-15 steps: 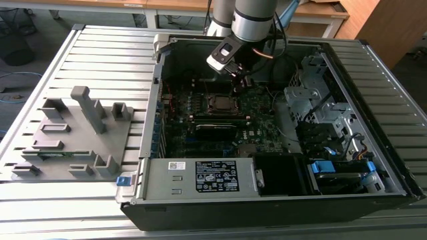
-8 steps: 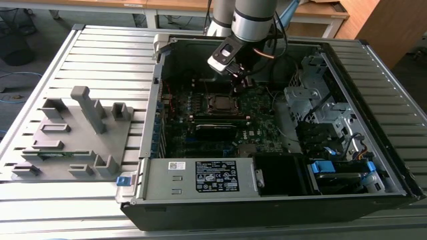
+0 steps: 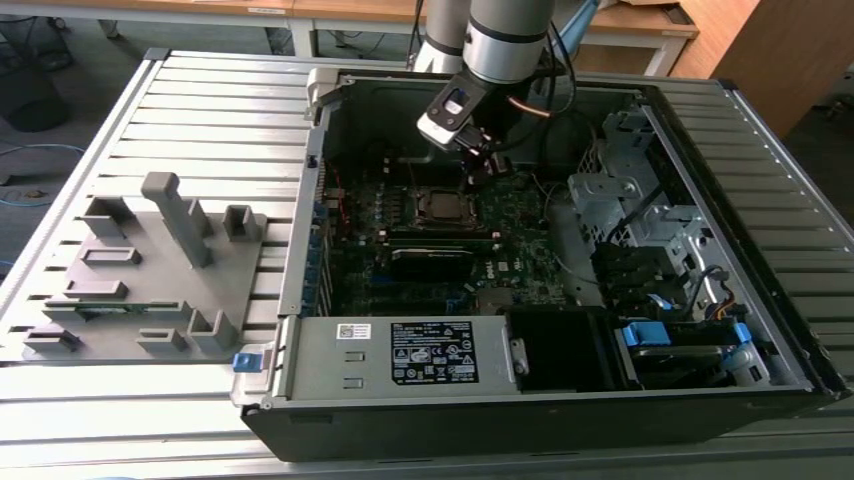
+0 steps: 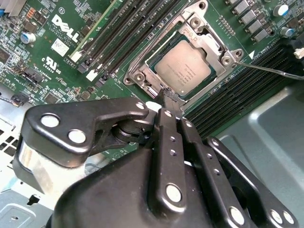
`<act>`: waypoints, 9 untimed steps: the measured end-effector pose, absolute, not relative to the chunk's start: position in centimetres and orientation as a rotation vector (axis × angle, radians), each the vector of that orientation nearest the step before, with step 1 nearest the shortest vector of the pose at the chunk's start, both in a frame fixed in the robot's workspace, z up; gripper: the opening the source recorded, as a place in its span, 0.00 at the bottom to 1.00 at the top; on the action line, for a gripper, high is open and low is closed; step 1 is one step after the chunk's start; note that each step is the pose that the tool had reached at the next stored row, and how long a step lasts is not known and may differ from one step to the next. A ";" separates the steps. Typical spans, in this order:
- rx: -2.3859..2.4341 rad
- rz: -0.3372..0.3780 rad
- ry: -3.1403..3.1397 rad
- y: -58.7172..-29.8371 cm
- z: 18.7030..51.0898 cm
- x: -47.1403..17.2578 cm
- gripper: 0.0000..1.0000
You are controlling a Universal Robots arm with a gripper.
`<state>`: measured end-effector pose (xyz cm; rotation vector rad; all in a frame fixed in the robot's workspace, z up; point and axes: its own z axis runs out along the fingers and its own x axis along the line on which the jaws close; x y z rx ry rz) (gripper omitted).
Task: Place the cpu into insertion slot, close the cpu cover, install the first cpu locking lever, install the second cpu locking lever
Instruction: 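Close the cpu cover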
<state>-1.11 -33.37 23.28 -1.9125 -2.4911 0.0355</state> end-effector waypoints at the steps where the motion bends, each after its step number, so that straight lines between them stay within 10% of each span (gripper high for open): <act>1: -1.908 0.035 -2.495 -33.4 23.3 -1.1 0.11; 9: -1.871 0.035 -2.523 -33.4 23.3 -1.1 0.11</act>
